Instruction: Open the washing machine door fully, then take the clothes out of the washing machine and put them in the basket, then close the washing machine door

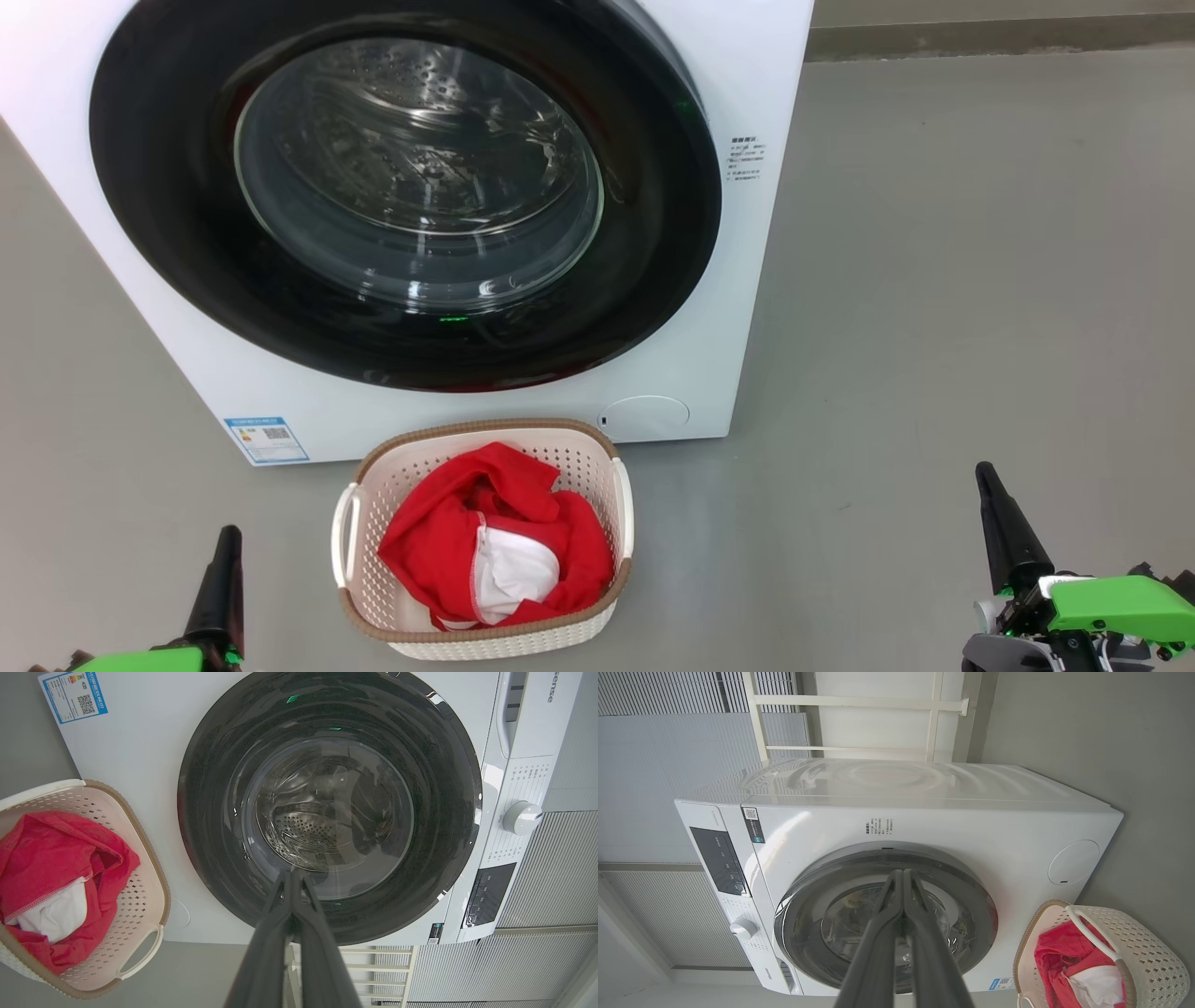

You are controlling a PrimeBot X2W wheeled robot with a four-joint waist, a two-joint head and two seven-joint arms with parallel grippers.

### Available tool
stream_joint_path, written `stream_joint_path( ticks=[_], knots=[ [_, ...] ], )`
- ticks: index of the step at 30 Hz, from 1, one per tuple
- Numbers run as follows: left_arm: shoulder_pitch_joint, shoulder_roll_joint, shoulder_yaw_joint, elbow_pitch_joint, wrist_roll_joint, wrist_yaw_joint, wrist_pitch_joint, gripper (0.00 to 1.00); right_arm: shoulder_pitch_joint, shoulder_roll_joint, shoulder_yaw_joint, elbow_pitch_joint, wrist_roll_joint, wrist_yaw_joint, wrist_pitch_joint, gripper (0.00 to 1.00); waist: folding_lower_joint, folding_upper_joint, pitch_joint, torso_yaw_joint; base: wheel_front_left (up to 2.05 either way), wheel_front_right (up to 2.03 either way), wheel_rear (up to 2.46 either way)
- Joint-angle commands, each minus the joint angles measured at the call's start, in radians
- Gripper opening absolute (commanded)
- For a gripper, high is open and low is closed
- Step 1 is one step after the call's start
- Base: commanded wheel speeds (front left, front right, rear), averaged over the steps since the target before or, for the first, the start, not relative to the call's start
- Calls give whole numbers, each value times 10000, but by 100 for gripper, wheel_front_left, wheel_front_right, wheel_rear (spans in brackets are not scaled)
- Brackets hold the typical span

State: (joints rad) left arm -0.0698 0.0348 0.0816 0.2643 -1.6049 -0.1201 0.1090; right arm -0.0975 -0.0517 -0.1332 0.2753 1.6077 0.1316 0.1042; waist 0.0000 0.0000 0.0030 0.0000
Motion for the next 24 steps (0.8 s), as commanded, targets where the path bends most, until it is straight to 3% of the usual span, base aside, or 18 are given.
stream_joint_path(
  ticks=[1,24],
  knots=[
    [-383,155,333,-190,-28,-105,51,0,-101,-15,225,-307,34,-9,65,0,0,0,0,0,0,0,0],
    [-383,155,333,-190,-28,-106,51,0,-103,-6,212,-306,24,-9,75,0,0,0,0,0,0,0,0]
  ],
)
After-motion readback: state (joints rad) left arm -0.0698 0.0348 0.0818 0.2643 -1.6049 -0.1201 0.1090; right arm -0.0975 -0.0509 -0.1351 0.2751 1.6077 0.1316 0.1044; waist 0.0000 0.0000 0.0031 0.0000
